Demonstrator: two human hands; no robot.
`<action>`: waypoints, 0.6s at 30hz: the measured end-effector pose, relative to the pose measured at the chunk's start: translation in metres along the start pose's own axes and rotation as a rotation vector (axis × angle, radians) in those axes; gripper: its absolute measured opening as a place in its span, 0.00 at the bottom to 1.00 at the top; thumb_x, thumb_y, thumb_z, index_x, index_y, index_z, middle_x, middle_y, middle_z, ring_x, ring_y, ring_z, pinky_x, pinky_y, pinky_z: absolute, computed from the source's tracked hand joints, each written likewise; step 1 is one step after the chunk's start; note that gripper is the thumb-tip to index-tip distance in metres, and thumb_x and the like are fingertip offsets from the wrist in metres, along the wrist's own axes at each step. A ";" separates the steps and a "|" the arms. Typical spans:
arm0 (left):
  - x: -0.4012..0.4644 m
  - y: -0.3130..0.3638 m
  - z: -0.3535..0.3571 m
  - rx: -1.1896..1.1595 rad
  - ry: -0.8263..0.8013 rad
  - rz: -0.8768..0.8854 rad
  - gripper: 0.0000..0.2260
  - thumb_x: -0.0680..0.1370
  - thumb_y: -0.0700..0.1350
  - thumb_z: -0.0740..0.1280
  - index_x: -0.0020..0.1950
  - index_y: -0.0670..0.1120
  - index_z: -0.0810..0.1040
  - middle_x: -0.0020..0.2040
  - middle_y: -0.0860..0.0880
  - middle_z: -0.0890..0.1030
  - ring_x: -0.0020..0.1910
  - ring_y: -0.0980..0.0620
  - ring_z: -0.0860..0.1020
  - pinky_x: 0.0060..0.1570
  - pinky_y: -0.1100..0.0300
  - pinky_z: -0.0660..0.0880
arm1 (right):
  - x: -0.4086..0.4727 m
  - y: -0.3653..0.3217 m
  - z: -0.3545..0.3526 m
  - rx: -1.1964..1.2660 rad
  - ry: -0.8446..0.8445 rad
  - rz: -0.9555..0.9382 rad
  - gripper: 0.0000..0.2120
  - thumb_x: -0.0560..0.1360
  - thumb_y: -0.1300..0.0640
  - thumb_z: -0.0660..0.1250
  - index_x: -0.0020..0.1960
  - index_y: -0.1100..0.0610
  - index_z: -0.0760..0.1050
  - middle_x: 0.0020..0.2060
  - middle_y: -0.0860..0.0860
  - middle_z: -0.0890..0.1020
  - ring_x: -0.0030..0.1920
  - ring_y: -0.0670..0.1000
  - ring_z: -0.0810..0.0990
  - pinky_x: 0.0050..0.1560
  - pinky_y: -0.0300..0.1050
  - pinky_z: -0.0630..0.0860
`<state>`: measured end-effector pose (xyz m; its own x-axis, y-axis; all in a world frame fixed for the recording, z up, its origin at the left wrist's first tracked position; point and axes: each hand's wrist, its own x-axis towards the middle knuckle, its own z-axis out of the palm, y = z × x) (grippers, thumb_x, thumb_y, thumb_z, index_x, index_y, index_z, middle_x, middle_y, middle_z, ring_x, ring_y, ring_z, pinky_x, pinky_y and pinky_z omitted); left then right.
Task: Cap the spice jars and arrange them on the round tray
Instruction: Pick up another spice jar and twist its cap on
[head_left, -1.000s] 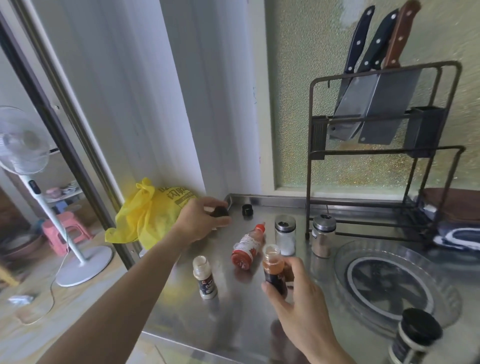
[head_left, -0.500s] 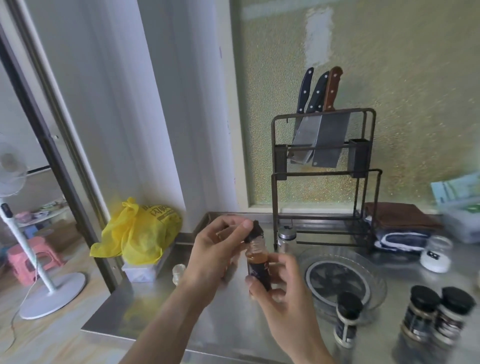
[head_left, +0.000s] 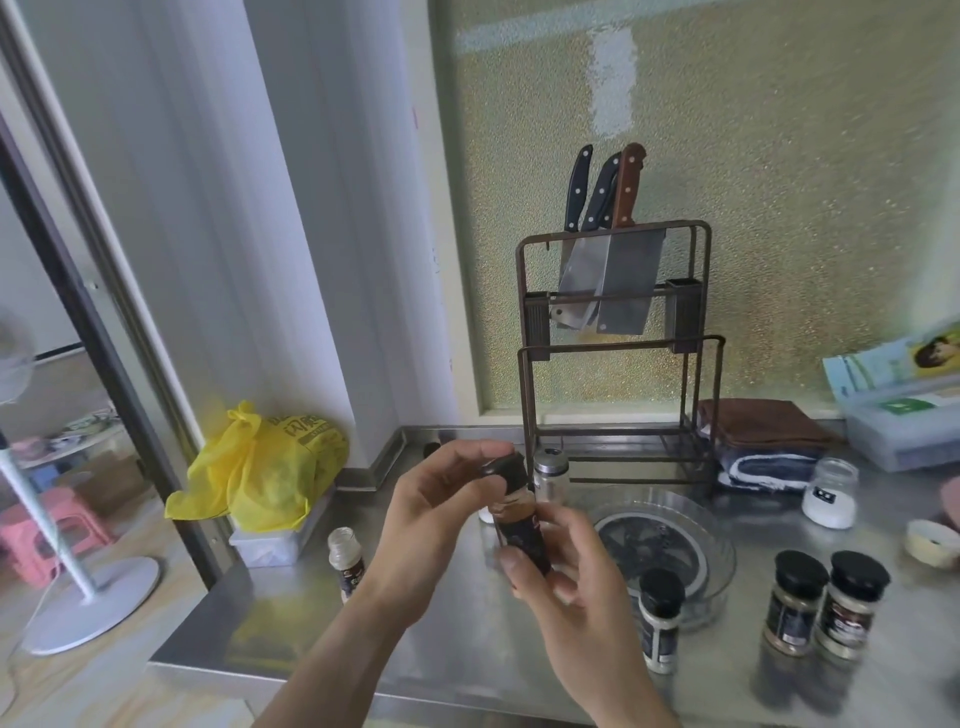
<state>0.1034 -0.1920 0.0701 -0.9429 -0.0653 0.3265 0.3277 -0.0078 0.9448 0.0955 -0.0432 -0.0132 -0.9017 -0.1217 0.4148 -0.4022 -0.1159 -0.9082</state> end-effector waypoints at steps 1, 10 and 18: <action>-0.001 -0.001 -0.001 -0.002 -0.022 0.012 0.14 0.79 0.32 0.66 0.56 0.47 0.84 0.59 0.42 0.85 0.53 0.44 0.82 0.41 0.66 0.75 | -0.001 0.000 0.000 0.003 -0.005 0.001 0.15 0.77 0.57 0.74 0.62 0.47 0.77 0.50 0.52 0.87 0.50 0.56 0.86 0.51 0.66 0.81; -0.015 -0.012 0.003 0.014 -0.077 -0.016 0.29 0.74 0.34 0.76 0.72 0.50 0.74 0.59 0.41 0.85 0.61 0.41 0.83 0.63 0.43 0.78 | -0.002 -0.016 -0.002 0.026 -0.077 0.016 0.16 0.76 0.53 0.75 0.62 0.43 0.78 0.56 0.48 0.86 0.55 0.52 0.86 0.57 0.59 0.83; -0.025 -0.040 0.003 0.358 0.055 0.038 0.16 0.70 0.45 0.80 0.55 0.49 0.83 0.47 0.49 0.88 0.47 0.50 0.87 0.55 0.48 0.83 | 0.035 -0.071 -0.028 -0.629 -0.152 -0.129 0.25 0.69 0.36 0.76 0.63 0.40 0.73 0.55 0.36 0.81 0.51 0.40 0.83 0.48 0.37 0.78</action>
<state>0.1137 -0.1873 0.0243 -0.9226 -0.1126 0.3691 0.3121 0.3448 0.8853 0.0880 -0.0115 0.0640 -0.8263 -0.2883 0.4838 -0.5628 0.4537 -0.6909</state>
